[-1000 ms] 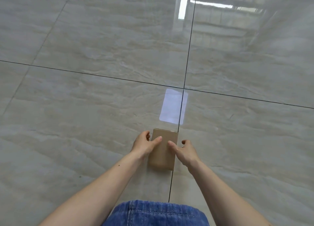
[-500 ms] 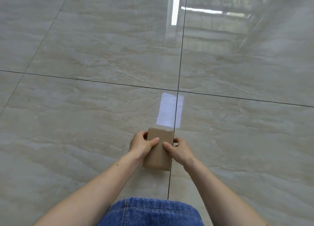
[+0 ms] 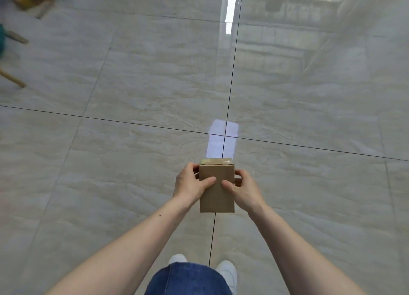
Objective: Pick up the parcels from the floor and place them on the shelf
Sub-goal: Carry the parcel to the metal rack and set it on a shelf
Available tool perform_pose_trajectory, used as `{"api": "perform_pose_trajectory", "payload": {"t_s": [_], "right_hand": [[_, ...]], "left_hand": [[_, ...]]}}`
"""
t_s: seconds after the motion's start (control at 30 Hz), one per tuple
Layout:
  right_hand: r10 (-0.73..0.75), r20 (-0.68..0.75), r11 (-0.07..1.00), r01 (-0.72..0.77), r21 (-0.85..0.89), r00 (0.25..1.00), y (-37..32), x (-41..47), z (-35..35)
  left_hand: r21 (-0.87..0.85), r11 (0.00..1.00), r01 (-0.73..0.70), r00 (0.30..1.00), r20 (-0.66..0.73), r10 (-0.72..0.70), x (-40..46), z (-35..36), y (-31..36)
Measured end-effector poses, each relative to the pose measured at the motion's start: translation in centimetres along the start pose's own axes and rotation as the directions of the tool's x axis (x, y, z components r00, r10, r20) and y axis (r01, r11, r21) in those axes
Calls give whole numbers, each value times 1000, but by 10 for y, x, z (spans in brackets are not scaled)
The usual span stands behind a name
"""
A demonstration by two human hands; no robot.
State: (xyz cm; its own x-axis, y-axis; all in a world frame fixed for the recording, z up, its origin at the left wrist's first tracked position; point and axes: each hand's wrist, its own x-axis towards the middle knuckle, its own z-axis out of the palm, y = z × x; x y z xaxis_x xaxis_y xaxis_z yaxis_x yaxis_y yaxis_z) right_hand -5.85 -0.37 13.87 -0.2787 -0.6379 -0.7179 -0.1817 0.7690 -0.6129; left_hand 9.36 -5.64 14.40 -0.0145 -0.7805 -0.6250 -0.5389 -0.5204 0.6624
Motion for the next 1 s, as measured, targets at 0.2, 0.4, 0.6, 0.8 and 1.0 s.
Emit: {"api": "perform_pose_trajectory", "payload": {"t_s": [0.2, 0.4, 0.6, 0.8, 1.0], "right_hand": [[-31, -9, 997, 31, 75, 999, -86, -113, -48], [-77, -3, 972, 76, 220, 997, -170, -217, -97], [-108, -181, 948, 156, 278, 978, -230, -298, -132], [-145, -275, 920, 232, 317, 950, -261, -349, -150], [-220, -281, 882, 314, 352, 934, -268, -376, -160]], "left_hand": [[51, 996, -74, 997, 21, 73, -99, -57, 92], [35, 984, -177, 984, -3, 177, -189, -105, 181], [-53, 963, -265, 964, 24, 267, -260, -142, 243], [-177, 925, -336, 927, 109, 358, -301, -168, 287], [-195, 923, -330, 938, 43, 344, -320, -175, 320]]}}
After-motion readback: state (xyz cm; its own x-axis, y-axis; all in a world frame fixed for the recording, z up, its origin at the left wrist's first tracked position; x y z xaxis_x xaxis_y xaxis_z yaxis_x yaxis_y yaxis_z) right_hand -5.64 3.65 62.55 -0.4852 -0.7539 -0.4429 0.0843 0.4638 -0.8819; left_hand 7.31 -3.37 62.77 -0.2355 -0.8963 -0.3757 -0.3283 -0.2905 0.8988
